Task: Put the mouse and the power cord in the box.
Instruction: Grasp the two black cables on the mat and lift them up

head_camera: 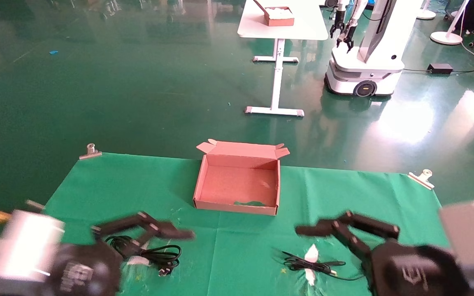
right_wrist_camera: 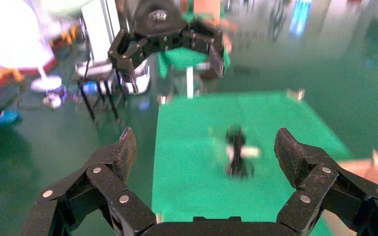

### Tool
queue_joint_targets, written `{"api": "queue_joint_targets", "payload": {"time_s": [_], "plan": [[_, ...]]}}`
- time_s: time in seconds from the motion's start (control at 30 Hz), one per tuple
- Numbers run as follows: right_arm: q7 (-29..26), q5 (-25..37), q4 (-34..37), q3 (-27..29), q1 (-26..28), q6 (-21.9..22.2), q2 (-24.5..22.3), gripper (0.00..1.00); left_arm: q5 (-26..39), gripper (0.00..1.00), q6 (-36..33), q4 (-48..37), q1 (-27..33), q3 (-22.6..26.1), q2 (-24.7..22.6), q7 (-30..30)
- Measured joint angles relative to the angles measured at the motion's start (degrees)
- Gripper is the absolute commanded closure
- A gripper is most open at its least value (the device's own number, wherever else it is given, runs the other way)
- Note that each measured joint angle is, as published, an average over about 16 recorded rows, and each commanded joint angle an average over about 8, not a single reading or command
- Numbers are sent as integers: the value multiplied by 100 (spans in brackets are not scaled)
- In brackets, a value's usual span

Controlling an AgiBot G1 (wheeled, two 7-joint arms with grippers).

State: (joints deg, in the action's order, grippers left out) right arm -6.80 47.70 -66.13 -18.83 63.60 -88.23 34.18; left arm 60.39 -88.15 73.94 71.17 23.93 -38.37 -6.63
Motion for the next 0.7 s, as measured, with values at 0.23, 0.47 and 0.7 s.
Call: {"api": "queue_joint_targets", "payload": {"time_s": [0.23,0.47,0.7], "plan": [[754,1281,1255,-567,662,-48,149,0,2132,0,-47,-750,1125,1017,-745,642],[1871,2911,2828,-1324,1590,229,864,0,3667,0,261,-2308,1933,1783,-1588,1471],[3018,4083,4328,-1938,2296,652,1873,0,4338,0,700,-3956,2315,2104,-2164,2287]]}}
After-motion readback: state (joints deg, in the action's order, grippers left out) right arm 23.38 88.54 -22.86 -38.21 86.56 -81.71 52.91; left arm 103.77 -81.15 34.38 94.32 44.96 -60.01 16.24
